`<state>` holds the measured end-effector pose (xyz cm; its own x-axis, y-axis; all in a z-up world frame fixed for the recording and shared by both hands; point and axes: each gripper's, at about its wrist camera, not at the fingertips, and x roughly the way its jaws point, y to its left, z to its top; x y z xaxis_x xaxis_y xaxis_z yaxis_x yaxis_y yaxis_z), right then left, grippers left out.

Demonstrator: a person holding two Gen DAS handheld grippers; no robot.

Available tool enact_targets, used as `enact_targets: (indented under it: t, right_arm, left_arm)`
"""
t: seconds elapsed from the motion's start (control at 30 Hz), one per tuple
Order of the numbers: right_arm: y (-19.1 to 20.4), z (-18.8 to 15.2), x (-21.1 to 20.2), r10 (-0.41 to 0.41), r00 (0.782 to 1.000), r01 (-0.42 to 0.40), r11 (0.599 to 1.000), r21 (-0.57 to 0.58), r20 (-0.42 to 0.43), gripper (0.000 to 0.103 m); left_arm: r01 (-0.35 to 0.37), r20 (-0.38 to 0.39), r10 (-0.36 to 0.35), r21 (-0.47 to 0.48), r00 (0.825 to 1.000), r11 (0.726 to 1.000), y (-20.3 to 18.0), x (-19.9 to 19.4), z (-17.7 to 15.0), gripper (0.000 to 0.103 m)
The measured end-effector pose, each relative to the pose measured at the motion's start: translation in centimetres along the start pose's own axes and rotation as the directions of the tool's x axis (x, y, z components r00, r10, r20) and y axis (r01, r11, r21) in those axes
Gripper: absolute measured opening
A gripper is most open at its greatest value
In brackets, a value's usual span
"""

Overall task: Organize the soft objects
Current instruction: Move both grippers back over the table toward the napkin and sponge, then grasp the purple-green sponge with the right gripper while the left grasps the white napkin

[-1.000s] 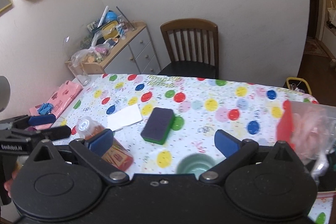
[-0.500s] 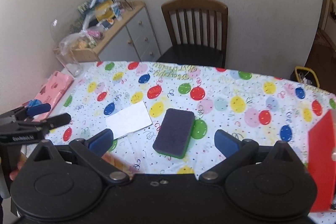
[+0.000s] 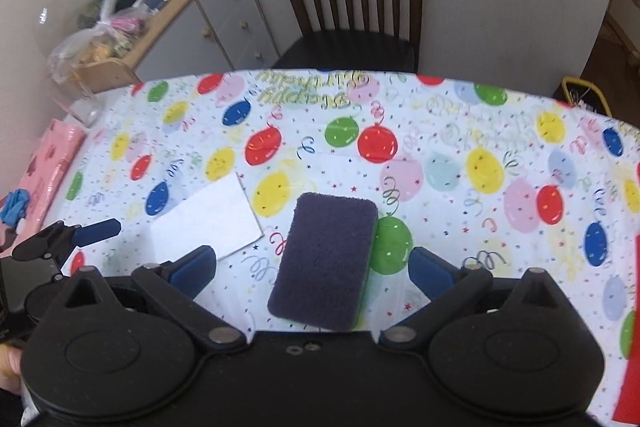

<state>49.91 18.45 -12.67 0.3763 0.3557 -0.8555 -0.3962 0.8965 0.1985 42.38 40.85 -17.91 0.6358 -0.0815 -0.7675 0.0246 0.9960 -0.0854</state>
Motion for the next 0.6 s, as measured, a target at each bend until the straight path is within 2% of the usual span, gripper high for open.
enact_targets:
  t: [0.33,0.47,0.6]
  right_arm:
    - [0.2,0.2,5.5,-0.046,0.997,0.047,0.999,0.017,-0.066,0.102]
    - [0.5,0.0,6.9,-0.044,0.996,0.046,0.999,0.024,-0.083,0.102]
    - [1.1,-0.1,8.0,-0.063,0.994,0.065,0.998,0.012,-0.094,0.102]
  left_arm:
    - [-0.014,-0.050,0.016,0.048,0.999,0.999,-0.5,4.7,-0.3,0.101]
    - [-0.036,-0.028,0.038,0.064,0.999,0.997,-0.7,5.1,-0.3,0.100]
    - [-0.068,0.000,0.068,0.076,0.998,0.995,-0.9,5.3,-0.1,0.093]
